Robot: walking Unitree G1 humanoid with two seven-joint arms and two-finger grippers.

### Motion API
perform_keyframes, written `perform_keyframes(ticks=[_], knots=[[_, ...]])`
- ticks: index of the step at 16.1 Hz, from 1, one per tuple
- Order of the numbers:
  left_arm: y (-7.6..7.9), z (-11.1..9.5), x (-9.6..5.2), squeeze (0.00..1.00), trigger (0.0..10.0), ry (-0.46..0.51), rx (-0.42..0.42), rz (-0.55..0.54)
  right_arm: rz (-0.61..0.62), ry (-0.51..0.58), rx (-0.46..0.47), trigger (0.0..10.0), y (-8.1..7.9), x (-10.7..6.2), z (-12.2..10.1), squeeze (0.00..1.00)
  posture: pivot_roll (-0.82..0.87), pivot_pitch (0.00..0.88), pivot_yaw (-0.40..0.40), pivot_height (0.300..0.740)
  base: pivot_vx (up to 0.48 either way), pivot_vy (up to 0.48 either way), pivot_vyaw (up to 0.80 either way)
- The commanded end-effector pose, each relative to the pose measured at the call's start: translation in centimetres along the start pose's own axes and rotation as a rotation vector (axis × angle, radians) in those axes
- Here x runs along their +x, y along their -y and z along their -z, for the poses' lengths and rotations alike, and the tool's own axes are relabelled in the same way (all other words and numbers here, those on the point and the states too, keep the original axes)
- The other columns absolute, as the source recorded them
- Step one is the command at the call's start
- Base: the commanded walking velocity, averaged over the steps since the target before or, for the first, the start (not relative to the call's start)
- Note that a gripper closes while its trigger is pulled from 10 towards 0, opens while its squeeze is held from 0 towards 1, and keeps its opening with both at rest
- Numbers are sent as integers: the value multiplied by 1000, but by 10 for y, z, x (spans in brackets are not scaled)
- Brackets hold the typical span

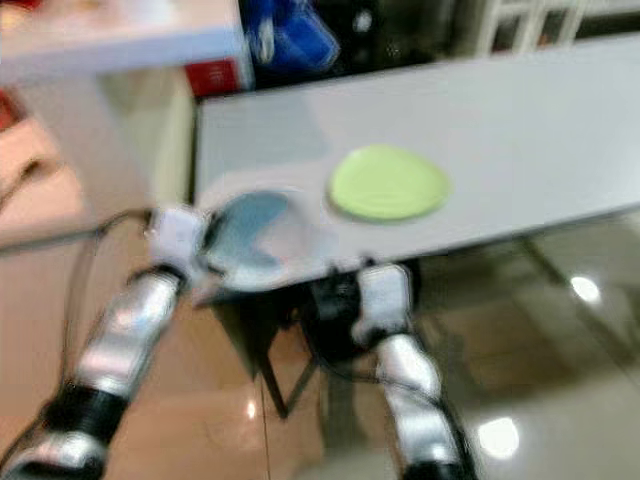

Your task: Setting the table

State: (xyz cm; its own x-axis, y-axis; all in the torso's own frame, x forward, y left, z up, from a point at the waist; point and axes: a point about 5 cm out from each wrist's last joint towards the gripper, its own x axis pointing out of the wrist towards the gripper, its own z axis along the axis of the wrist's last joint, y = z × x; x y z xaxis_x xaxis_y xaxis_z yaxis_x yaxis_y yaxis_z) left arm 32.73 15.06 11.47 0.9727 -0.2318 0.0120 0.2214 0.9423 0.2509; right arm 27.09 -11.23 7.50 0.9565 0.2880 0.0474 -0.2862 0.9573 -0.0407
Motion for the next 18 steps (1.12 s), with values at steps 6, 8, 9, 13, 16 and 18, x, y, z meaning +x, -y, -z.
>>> perform_keyframes(ticks=[6, 8, 9, 13, 16, 18], knots=[[5, -22, 5, 541, 0, 109, -20, 19, 19, -24, -15, 10000, 9, -3, 3, 0, 16, 0, 121, 740, 194, -105, 0], [2, -24, 8, 541, 0, 93, -25, 14, 15, -25, -14, 10000, 9, -3, 3, 0, 17, 0, 122, 740, 0, 0, 0], [-2, -33, 12, 510, 0, 102, -42, 21, 13, -25, -13, 10000, 9, -3, 3, 0, 16, 0, 124, 740, 0, 0, 0], [-19, -63, 27, 506, 0, 142, -84, 28, 11, -25, -9, 10000, 8, -3, 3, 0, 19, 0, 129, 740, 0, 0, 0], [-38, -83, 46, 0, 0, 148, -128, 38, 11, -20, -4, 10000, 6, 0, 3, 0, 20, 0, 137, 740, 0, 0, 0], [-39, -91, 61, 0, 0, 134, -147, 69, 8, -15, 1, 10000, 2, 2, 1, 0, 19, 0, 138, 740, 0, 0, 0]])
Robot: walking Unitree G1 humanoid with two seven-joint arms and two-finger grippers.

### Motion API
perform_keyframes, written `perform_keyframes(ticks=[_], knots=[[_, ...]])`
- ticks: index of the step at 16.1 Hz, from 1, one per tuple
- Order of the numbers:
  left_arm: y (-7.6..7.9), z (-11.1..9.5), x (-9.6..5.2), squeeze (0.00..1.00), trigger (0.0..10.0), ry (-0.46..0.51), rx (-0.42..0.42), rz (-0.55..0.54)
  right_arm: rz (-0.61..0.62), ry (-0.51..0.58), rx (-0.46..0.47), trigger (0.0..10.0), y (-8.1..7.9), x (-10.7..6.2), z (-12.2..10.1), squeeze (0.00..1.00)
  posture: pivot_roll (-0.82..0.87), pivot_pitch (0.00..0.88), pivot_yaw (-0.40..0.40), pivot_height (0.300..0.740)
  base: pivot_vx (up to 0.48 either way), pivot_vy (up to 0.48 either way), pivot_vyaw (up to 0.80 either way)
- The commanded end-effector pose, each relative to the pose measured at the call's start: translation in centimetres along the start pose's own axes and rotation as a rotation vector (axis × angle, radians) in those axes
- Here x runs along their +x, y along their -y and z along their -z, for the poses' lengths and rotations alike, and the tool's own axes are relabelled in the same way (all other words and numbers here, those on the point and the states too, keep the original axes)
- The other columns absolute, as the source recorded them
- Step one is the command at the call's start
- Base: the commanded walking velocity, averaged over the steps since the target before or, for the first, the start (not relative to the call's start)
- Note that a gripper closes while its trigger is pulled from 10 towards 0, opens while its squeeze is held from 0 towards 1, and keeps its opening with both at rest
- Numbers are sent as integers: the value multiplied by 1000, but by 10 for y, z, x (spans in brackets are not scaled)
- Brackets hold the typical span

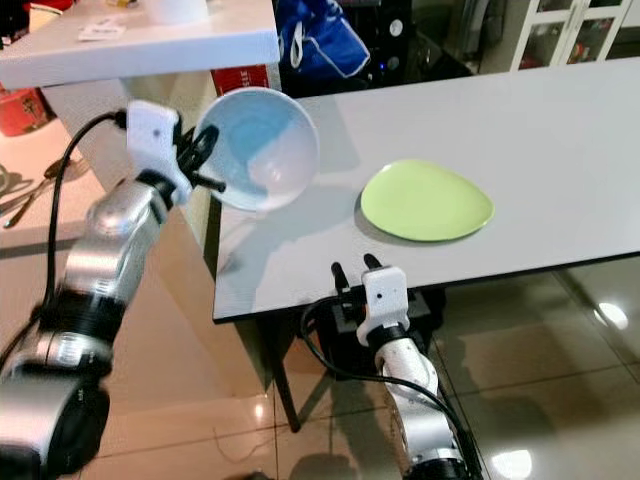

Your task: Setting the table

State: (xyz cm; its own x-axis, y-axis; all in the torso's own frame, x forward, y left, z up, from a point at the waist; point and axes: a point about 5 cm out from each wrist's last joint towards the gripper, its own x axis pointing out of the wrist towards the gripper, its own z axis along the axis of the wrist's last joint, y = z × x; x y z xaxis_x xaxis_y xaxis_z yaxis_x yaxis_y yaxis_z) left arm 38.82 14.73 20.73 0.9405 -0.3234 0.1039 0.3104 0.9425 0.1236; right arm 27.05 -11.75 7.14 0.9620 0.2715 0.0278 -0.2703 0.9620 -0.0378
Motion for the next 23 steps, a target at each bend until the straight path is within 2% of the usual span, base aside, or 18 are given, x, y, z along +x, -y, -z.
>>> perform_keyframes(ticks=[1, 4, 8, 11, 16, 18, 19, 20, 21, 22, 23], knots=[[0, -8, 7, 0, 0, 17, -30, 25, -10, 6, -1, 10000, -3, 5, -2, 0, 16, 0, 142, 740, 0, 0, 0], [16, -5, 22, 0, 0, -36, -102, 92, -7, 8, 4, 10000, -5, 5, -2, 0, 3, 0, 159, 740, 0, 0, 0], [33, 16, 27, 0, 0, -158, -193, 132, -2, 5, 11, 10000, -8, 3, 0, 0, -12, 0, 173, 740, 0, 0, 0], [32, 27, 26, 0, 0, -216, -226, 105, 6, 3, 14, 10000, -8, 1, 1, 0, -23, 0, 183, 740, 0, 0, 0], [31, 33, 24, 0, 0, -237, -224, 94, 11, -4, 15, 10000, -7, -3, 3, 0, -29, 0, 186, 740, 0, 0, 0], [35, 35, 24, 0, 0, -242, -222, 113, 16, -6, 16, 10000, -7, -4, 3, 0, -32, 0, 193, 740, 0, 0, 0], [38, 35, 25, 0, 1451, -242, -225, 124, 17, -7, 17, 10000, -7, -4, 3, 0, -32, 0, 195, 740, 0, 0, 0], [42, 35, 25, 0, 1137, -238, -236, 149, 18, -8, 18, 10000, -8, -5, 3, 0, -33, 0, 198, 740, 0, 0, 0], [44, 34, 25, 0, 1569, -235, -245, 161, 18, -8, 19, 10000, -8, -5, 3, 0, -33, 0, 198, 740, 0, 0, 0], [49, 33, 26, 0, 4980, -227, -274, 194, 19, -8, 20, 10000, -9, -5, 3, 0, -33, 0, 198, 740, 0, 0, 0], [55, 33, 27, 0, 10000, -223, -301, 232, 19, -8, 19, 10000, -8, -5, 3, 0, -35, 0, 200, 740, 0, 0, 0]])
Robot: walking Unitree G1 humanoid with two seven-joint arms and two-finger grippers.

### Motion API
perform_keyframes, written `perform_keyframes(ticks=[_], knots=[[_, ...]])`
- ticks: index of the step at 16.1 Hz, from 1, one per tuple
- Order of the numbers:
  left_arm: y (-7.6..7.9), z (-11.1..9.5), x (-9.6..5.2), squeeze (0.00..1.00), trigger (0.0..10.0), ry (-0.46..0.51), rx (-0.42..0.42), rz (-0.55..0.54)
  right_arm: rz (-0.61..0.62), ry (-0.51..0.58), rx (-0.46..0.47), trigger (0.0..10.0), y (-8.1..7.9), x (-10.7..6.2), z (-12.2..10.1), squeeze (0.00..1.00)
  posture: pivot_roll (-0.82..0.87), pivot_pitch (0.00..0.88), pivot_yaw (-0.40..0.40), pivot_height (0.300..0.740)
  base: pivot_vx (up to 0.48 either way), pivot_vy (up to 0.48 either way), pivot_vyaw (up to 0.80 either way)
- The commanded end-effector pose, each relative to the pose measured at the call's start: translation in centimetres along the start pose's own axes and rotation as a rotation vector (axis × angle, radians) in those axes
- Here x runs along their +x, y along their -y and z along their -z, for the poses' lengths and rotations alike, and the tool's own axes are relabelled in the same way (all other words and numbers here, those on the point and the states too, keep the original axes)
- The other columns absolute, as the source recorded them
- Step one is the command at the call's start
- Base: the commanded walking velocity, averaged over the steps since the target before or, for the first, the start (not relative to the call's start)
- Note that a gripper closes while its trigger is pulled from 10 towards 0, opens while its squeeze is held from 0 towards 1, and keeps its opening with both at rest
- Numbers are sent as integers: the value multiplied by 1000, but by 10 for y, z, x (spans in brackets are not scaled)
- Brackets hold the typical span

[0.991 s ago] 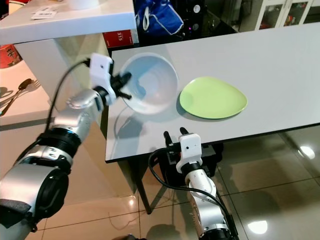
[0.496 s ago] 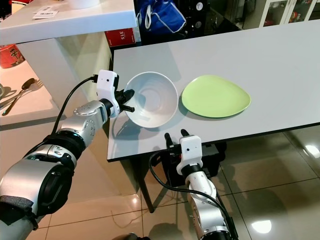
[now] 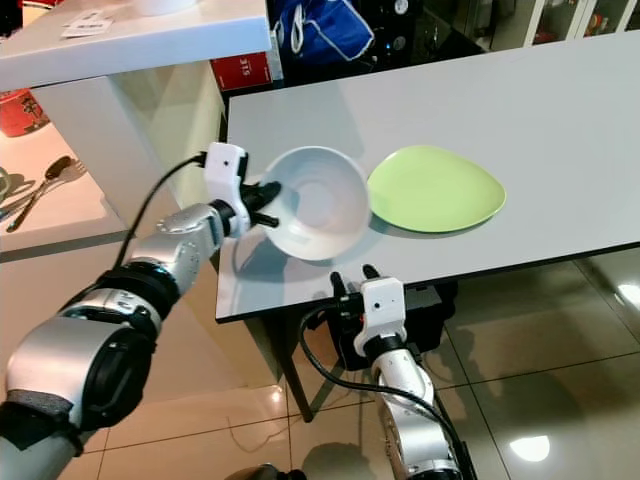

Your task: Setting the table

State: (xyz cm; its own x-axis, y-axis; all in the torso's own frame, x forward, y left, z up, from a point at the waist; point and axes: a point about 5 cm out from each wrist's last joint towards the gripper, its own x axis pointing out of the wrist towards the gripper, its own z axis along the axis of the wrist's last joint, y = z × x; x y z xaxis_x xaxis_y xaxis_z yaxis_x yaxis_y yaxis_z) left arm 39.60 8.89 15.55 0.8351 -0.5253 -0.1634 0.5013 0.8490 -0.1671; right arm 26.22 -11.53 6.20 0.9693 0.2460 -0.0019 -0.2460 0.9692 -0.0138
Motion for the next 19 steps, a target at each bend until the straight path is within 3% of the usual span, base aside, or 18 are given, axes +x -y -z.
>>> perform_keyframes(ticks=[1, 5, 6, 7, 8, 19], knots=[[1, -16, 2, 0, 10000, 50, -12, 26, -7, 22, -4, 10000, -4, 2, -6, 0, -35, 0, 200, 740, 0, 0, 0], [2, -13, 2, 0, 10000, 32, 17, 14, -7, 22, -6, 10000, -4, 1, -6, 0, -39, 0, 200, 740, 0, 0, 0], [-2, -11, 1, 396, 10000, 28, 25, 0, -7, 20, -6, 10000, -5, 0, -5, 0, -38, 0, 201, 740, 0, 0, 0], [-2, -11, 1, 396, 10000, 28, 25, 0, -7, 20, -6, 10000, -5, 0, -5, 0, -38, 0, 201, 740, 0, 0, 0], [-4, -10, -1, 1000, 10000, 22, 30, -13, -8, 18, -6, 10000, -5, -1, -5, 0, -37, 0, 200, 740, 0, 0, 0], [-8, -6, -2, 1000, 10000, 4, 44, -38, -11, 15, -7, 10000, -6, -2, -5, 0, -41, 0, 197, 740, 0, 0, 0]])
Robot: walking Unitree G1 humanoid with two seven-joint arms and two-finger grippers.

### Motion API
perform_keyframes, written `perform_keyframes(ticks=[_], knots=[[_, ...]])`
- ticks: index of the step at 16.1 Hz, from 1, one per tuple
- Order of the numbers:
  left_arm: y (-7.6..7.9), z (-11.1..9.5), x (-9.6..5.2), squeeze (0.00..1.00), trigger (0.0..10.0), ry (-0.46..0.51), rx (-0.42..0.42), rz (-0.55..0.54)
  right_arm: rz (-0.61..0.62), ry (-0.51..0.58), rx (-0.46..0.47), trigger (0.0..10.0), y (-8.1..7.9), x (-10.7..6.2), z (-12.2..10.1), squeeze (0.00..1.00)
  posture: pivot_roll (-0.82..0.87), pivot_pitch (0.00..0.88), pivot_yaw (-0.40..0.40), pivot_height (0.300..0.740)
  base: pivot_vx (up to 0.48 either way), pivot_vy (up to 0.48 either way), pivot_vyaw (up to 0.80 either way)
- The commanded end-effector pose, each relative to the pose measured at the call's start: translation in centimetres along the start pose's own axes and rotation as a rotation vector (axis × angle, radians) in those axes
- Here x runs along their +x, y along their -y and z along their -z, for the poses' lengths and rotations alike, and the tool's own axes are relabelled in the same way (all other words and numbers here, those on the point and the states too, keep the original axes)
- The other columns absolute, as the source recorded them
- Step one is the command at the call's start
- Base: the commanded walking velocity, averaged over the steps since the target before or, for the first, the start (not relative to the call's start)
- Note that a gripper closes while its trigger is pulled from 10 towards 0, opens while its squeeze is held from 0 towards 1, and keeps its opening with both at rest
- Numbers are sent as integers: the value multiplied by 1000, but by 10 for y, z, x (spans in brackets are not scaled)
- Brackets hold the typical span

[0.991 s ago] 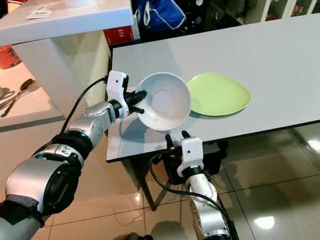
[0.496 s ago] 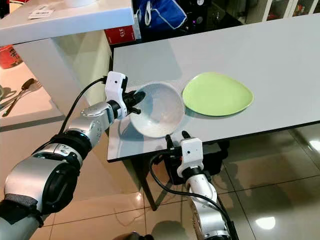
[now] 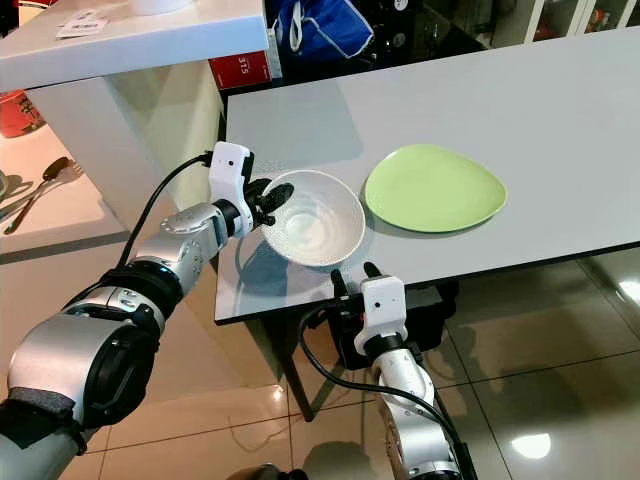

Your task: Setting the table

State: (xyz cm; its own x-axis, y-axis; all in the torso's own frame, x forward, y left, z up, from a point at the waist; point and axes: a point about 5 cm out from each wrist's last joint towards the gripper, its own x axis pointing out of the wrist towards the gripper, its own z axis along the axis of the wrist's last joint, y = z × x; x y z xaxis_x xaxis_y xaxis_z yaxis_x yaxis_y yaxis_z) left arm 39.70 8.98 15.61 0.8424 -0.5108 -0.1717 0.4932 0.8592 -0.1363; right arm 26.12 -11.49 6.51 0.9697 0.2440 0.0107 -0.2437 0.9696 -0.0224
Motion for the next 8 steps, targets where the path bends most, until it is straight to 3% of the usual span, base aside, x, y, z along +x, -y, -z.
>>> perform_keyframes(ticks=[1, 8], knots=[[-7, -5, -2, 1000, 10000, 9, 16, -21, -13, 3, 2, 10000, -5, -1, -2, 0, -41, 0, 197, 740, 0, 0, 0], [-7, -5, -2, 1000, 10000, 9, 16, -21, -13, 3, 2, 10000, -5, -1, -2, 0, -41, 0, 197, 740, 0, 0, 0]])
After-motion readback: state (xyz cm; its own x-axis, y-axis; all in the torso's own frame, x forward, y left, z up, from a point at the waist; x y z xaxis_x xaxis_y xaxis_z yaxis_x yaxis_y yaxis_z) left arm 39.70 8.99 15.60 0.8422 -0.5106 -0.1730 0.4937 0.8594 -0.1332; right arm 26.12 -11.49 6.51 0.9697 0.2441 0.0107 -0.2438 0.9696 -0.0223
